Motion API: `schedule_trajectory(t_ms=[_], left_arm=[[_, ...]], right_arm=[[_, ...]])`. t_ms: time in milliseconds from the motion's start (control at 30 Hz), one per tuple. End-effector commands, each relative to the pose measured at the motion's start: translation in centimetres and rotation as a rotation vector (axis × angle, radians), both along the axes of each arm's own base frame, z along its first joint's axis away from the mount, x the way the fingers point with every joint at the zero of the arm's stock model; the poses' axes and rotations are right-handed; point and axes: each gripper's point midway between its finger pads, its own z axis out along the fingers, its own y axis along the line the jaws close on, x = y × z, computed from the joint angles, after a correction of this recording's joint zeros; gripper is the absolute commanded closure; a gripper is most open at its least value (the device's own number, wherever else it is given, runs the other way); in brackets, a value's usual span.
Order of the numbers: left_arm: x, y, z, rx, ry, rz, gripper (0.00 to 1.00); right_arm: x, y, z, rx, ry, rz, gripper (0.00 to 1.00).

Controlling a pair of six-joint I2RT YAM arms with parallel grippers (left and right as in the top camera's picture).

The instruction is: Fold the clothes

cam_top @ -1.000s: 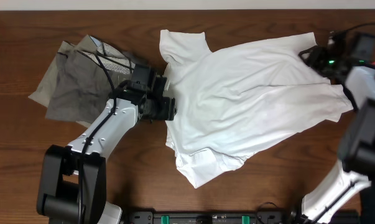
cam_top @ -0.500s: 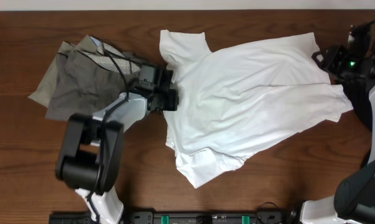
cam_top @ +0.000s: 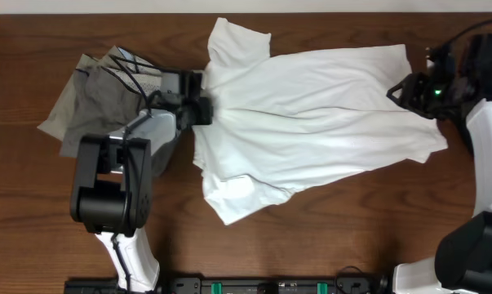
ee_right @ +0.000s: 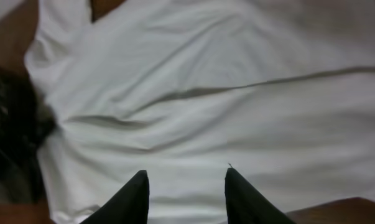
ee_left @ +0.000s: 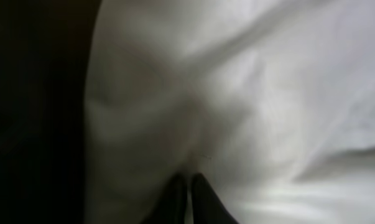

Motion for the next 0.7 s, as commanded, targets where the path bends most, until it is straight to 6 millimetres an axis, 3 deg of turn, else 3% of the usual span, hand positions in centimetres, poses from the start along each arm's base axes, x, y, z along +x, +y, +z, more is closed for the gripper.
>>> schedule_trajectory(t_ms=[0, 67, 167, 300, 500, 600, 667], left_arm=[[2.2, 1.1, 1.6, 0.028, -0.033, 0.008, 0.86], [2.7, 0.8, 2.8, 0.020, -0.030, -0.010, 0.78], [2.9, 0.7, 4.3, 0.024, -0.001, -0.013, 0.67], [2.4, 0.8, 6.9, 0.028, 0.040, -0.014, 0.50], [0.2, 1.0, 12.8, 0.029, 0.050, -0.014, 0.45], [-2.2, 1.1, 15.5, 0.031, 0.067, -0.018, 0.43], [-4.2, 1.0, 16.2, 0.035, 0.109, -0.026, 0.43]], right_arm=[[-0.2, -0.2, 0.0, -0.134, 0.002, 0.011, 0.52], [-0.3, -1.0, -0.6, -0.175, 0.032, -0.030, 0.44], [-0.9, -2.1, -1.9, -0.207, 0.093, -0.065, 0.42], [-1.9, -4.0, -4.7, -0.219, 0.212, -0.114, 0.32], [-2.9, -8.9, -9.6, -0.207, 0.360, -0.247, 0.33], [-2.9, -10.9, -11.4, -0.191, 0.386, -0.288, 0.34], [-2.7, -11.5, -11.9, -0.171, 0.378, -0.301, 0.34]])
